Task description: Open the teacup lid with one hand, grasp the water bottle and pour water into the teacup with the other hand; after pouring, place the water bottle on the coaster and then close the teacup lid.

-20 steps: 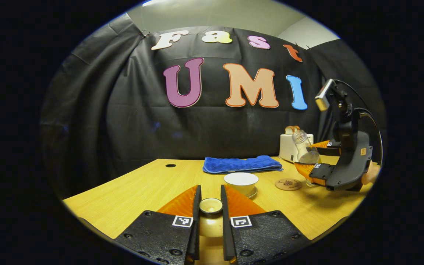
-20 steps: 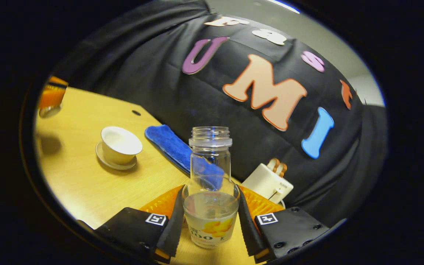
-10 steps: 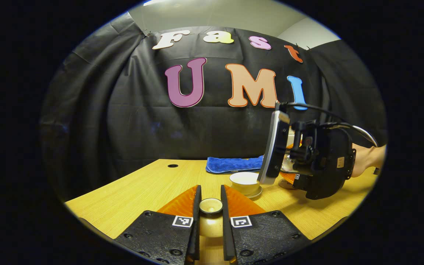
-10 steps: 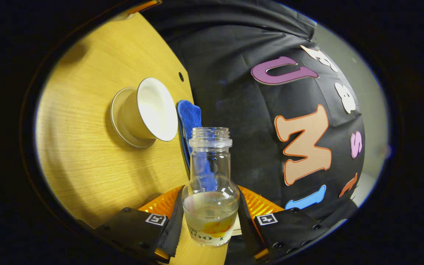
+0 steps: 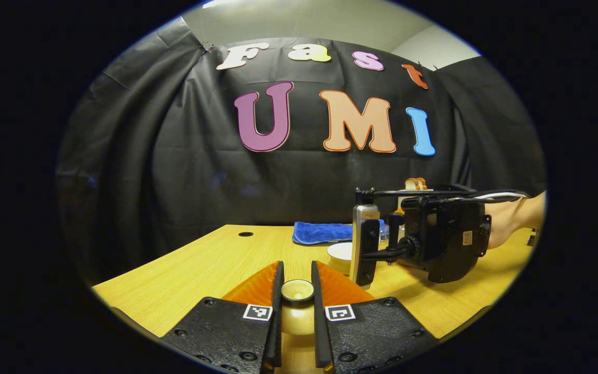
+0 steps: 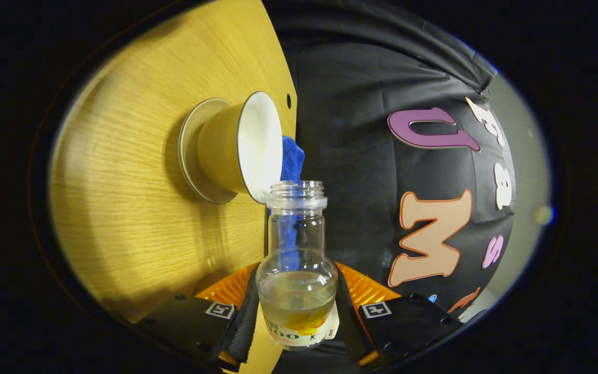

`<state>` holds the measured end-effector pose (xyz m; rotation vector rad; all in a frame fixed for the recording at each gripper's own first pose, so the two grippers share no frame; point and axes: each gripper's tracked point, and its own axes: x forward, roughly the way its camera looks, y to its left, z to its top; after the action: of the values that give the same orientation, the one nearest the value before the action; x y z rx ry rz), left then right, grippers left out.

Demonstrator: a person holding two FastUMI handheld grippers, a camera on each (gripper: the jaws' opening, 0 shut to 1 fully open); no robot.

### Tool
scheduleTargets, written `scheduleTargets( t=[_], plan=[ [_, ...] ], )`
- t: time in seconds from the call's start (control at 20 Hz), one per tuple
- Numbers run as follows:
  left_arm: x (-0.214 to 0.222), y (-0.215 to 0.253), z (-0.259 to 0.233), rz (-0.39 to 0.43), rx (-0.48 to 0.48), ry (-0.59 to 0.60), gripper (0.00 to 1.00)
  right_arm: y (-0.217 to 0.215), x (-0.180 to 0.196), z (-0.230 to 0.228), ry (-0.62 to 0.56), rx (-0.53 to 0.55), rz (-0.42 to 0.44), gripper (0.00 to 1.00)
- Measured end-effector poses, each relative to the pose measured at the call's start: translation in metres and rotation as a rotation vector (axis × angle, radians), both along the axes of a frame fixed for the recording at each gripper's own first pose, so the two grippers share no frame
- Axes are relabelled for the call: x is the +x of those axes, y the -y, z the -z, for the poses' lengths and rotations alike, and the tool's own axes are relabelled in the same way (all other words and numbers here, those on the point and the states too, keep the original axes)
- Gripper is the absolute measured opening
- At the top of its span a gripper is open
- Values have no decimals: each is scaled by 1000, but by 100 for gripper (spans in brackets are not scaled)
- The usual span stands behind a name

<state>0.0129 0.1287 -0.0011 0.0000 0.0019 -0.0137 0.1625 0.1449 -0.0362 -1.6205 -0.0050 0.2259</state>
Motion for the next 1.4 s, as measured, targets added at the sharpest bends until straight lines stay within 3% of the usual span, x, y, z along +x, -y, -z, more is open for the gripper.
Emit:
scheduleTargets(
  t=[0.55, 1.4],
  plan=[
    [0, 0, 1, 0, 0, 1, 23, -7, -4, -5, 55, -171, -47, 73],
    [-1, 0, 0, 7, -2, -1, 23, -19, -15, -2, 142, -343, -105, 72]
  ],
)
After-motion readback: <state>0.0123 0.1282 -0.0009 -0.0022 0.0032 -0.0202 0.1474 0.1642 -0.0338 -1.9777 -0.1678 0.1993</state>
